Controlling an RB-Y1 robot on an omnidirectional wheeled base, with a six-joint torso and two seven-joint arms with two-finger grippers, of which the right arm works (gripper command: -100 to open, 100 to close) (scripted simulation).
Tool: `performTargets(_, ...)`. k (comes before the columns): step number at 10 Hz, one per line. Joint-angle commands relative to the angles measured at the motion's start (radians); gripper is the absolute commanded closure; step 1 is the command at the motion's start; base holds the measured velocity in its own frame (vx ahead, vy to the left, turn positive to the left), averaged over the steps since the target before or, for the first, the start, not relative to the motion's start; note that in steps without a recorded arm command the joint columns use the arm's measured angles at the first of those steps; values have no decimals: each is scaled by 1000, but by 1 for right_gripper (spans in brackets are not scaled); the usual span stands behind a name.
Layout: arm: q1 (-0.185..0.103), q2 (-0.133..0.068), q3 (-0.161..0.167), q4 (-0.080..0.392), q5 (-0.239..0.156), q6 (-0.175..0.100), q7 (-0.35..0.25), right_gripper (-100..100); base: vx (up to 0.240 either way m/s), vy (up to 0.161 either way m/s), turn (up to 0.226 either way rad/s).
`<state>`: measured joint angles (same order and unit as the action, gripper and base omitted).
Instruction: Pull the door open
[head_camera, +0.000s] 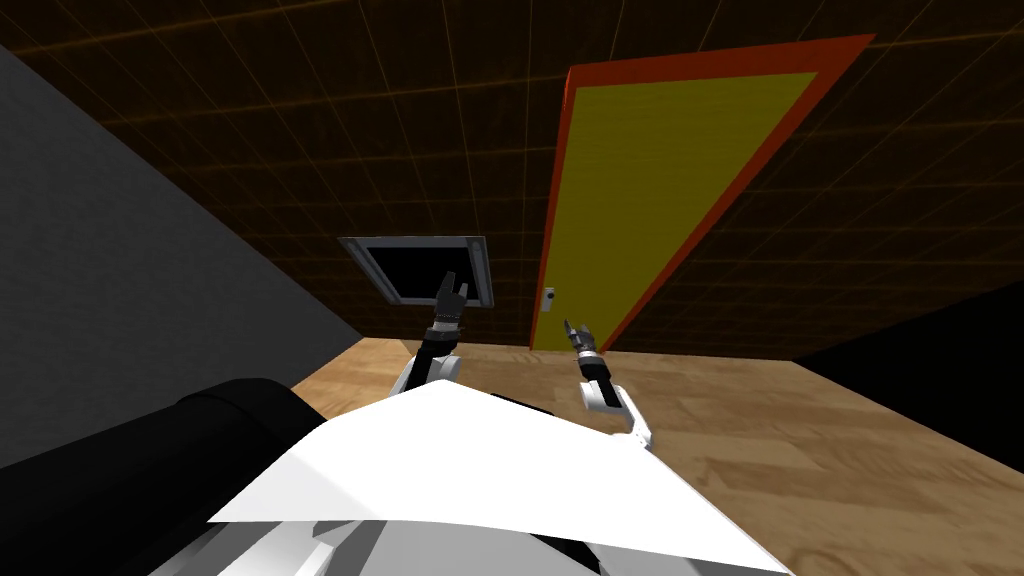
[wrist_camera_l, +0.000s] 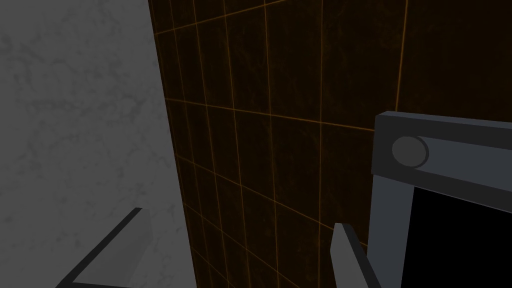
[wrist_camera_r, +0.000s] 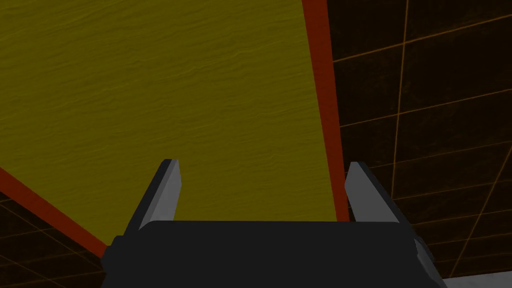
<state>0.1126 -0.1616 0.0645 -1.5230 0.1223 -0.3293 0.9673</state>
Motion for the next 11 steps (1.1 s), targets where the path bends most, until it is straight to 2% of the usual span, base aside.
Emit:
performTargets(1, -13, -2, 0, 28, 6, 2, 31, -100, 104, 32, 32)
performTargets(7, -66, -15, -1, 146, 30, 6, 153, -100, 121, 33, 37)
performTargets(11, -97, -23, -2, 215, 44, 8, 224, -100, 172, 31, 36)
